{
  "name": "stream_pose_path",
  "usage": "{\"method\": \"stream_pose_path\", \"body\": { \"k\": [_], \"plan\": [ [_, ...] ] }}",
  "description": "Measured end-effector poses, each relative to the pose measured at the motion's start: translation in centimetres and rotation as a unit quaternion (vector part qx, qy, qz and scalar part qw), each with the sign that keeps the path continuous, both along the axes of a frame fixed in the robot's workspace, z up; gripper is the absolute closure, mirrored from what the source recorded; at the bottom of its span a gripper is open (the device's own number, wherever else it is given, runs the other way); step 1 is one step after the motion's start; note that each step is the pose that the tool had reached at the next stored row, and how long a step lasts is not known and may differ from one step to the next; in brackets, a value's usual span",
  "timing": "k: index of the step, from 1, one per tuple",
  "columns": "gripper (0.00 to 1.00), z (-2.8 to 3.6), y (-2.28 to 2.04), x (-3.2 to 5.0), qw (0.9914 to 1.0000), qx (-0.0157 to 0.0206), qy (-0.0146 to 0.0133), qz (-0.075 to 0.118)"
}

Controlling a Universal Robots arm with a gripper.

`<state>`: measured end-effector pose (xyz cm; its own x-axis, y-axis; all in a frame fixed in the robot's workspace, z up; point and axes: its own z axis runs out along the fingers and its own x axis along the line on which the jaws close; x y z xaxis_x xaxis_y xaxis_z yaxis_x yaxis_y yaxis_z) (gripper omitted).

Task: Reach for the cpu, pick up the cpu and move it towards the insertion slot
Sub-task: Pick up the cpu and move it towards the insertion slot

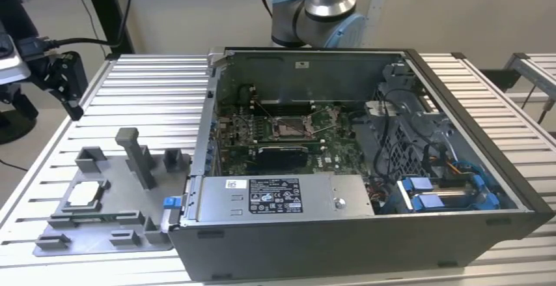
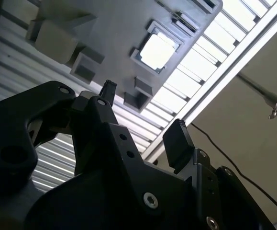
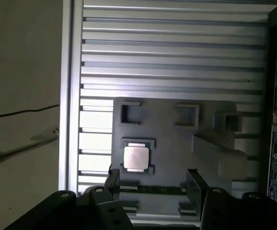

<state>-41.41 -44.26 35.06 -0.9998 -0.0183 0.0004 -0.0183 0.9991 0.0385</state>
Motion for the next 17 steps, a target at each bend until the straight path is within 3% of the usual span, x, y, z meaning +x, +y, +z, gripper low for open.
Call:
{"method": "stream_pose_path", "body": {
  "k": [17],
  "plan": [
    [0.0, -1.6, 0.0, 0.0, 1.0, 0.0, 0.0, 0.0]
  ]
}}
